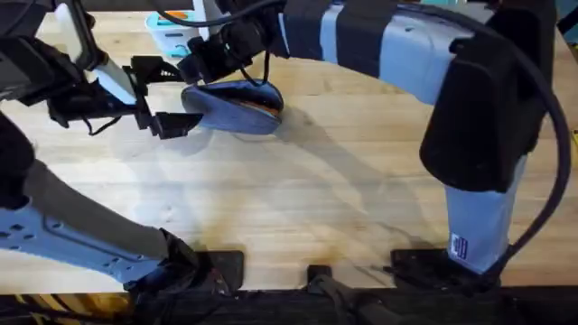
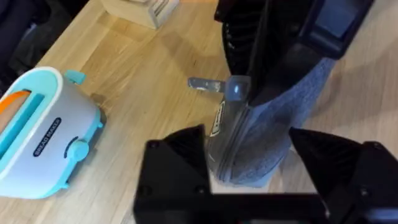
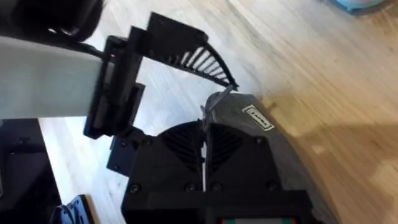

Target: Unzip the bag, pick up the pens from the table one at a time and place them inside, then zip the bag closed.

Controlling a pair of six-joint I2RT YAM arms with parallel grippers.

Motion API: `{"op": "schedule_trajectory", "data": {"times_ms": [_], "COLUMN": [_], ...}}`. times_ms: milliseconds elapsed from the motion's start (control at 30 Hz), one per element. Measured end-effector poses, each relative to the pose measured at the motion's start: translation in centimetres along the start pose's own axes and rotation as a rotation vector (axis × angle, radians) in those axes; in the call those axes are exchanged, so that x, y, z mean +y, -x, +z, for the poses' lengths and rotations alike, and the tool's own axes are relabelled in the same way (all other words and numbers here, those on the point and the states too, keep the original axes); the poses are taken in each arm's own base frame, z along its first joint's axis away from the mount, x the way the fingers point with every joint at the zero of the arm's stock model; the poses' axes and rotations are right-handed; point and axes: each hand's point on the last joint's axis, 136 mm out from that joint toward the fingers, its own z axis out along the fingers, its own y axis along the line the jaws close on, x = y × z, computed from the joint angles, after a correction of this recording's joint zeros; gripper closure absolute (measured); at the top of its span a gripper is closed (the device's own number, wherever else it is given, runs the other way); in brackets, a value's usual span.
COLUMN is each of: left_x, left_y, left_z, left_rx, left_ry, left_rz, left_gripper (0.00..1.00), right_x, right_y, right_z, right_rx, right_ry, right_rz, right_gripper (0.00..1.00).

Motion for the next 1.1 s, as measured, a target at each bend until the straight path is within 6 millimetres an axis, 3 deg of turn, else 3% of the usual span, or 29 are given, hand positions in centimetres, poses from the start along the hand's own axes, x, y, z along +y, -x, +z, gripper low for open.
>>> {"op": "schedule_trajectory", "data": {"times_ms": [233, 400, 500, 533, 800, 1100], "left_x": [0.2, 0.3, 0.3, 0.3, 0.3, 0.2], "left_y": [-0.3, -0.3, -0.2, -0.2, -0.3, -0.2], "left_z": [0.6, 0.6, 0.5, 0.5, 0.5, 0.7], "left_rx": [0.002, -0.001, -0.001, -0.001, 0.005, 0.006], "left_ry": [-0.004, -0.003, -0.001, -0.002, -0.003, -0.009], "left_rz": [0.016, 0.008, -0.008, -0.011, -0.031, -0.050], "left_gripper": [0.387, 0.651, 0.918, 0.945, 0.957, 0.957], "right_x": [0.0, -0.1, 0.0, 0.0, -0.3, -3.5], "right_y": [0.0, 0.1, 0.0, 0.0, -0.6, -1.5], "right_z": [0.0, 0.0, 0.0, 0.0, 0.0, -2.1], "right_rx": [-0.001, -0.002, 0.001, 0.001, 0.023, 0.071], "right_ry": [0.000, -0.003, -0.003, -0.003, -0.011, -0.092], "right_rz": [0.000, -0.001, 0.000, 0.000, 0.015, 0.150], "right_gripper": [0.971, 0.971, 0.971, 0.971, 0.971, 0.971]}}
